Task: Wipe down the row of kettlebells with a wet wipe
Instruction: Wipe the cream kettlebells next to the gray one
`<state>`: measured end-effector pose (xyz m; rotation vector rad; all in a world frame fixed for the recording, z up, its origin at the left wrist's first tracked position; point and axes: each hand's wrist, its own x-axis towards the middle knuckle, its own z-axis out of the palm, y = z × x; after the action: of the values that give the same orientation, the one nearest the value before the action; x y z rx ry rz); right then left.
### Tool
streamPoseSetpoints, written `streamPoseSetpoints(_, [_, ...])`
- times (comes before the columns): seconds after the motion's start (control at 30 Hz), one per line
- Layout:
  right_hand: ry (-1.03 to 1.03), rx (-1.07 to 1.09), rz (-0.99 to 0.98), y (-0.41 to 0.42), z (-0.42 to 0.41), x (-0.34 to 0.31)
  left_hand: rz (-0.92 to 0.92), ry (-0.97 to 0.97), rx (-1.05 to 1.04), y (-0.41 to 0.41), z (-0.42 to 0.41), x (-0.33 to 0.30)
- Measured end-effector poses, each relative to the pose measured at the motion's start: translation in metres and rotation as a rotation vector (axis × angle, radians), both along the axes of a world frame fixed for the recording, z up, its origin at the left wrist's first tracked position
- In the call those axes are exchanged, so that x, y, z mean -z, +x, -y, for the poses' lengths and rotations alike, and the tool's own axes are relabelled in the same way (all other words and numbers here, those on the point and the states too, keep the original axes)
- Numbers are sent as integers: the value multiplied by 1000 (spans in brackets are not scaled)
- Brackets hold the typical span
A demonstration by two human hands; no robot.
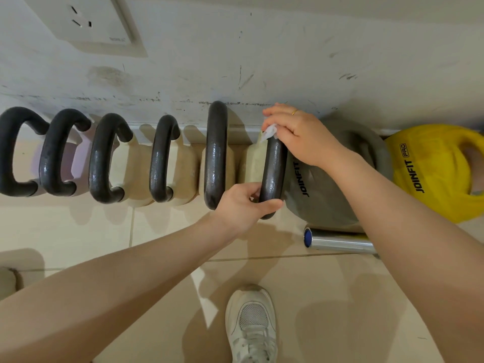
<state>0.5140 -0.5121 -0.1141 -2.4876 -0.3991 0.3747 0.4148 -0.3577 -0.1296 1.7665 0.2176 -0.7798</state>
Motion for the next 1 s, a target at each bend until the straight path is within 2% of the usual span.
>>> streamPoseSetpoints(0.1, [252, 338, -203, 9, -11, 0, 36, 35, 80, -9, -6, 2])
streamPoseSetpoints(0.13, [245, 379, -213, 12, -16, 1, 58, 56, 103, -11, -8, 4])
streamPoseSetpoints(0.17, [140, 332, -188, 13, -20, 1, 68, 70, 120, -11, -9, 5])
streamPoseSetpoints(0.27, [-296, -62, -52, 8, -27, -8, 93, 89, 168, -10, -13, 8])
streamPoseSetpoints(0.3, [-336, -154, -41, 7, -25, -11, 102, 90, 181, -11, -13, 9])
streamPoseSetpoints(0.33, [-300, -181, -74, 9, -22, -14, 109, 87, 185, -12, -13, 9])
streamPoseSetpoints(0.4, [-179, -69, -180, 14, -15, -16, 121, 82, 182, -14, -13, 9])
streamPoseSetpoints(0.53, [128, 437, -279, 14, -21, -8, 122, 67, 158, -17, -14, 12])
streamPoseSetpoints(0.63, [496, 902, -399, 2, -36, -7, 126, 45, 134, -15, -14, 12])
streamPoseSetpoints(0.7, [745, 1126, -508, -9, -43, -8, 114, 17, 108, -12, -11, 9])
streamPoseSetpoints(0.77, [834, 1177, -571, -23, -46, -4, 102, -10, 75, -9, -8, 7])
streamPoseSetpoints(0.87, [919, 1149, -556, -43, -49, 3, 102, -23, 43, -6, -3, 3])
streamPoseSetpoints(0.93, [975, 1118, -480, -45, -49, 1, 99, -15, 17, -3, -1, 4])
streamPoseSetpoints(1.0, [914, 1053, -343, -36, -50, 2, 91, 2, 1, 1, 2, 4])
